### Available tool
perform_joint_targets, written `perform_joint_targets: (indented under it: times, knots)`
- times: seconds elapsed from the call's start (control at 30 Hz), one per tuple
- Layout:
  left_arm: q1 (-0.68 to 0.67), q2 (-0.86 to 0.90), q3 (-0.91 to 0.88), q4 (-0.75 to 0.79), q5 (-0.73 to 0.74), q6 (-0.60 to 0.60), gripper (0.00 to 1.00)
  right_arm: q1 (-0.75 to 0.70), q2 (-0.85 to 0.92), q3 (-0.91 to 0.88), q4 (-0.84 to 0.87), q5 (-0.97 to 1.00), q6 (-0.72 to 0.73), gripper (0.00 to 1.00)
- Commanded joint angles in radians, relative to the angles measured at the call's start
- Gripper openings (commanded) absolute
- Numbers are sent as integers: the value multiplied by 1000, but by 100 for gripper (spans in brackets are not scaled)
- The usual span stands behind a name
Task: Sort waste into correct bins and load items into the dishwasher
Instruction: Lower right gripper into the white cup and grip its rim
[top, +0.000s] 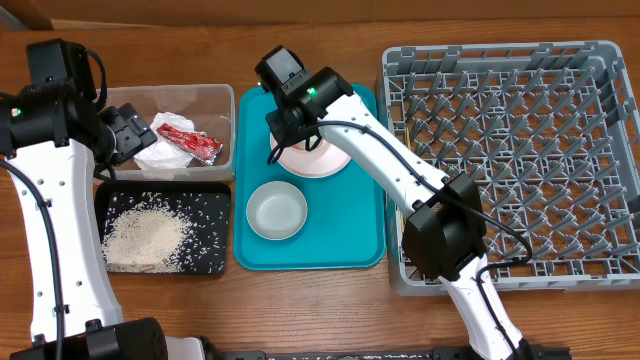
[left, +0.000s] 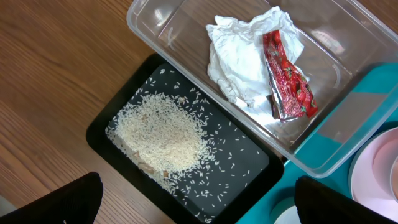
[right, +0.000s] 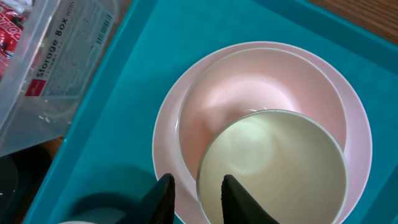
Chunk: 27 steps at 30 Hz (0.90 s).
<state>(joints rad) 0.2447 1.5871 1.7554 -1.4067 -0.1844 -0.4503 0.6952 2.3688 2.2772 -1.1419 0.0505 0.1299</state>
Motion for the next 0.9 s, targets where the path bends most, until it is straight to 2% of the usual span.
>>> perform_joint_targets:
  times: [0.0,0.27,0.87]
  knots:
    - [3,3,14,0,-6,-3,100,-2,16,-42,14,13,-3,28]
    - [3,3,14,0,-6,-3,100,-2,16,-105,41,26,-3,25]
    - [3,3,14,0,-6,-2,100,-2,8,-31,7,61,-3,24]
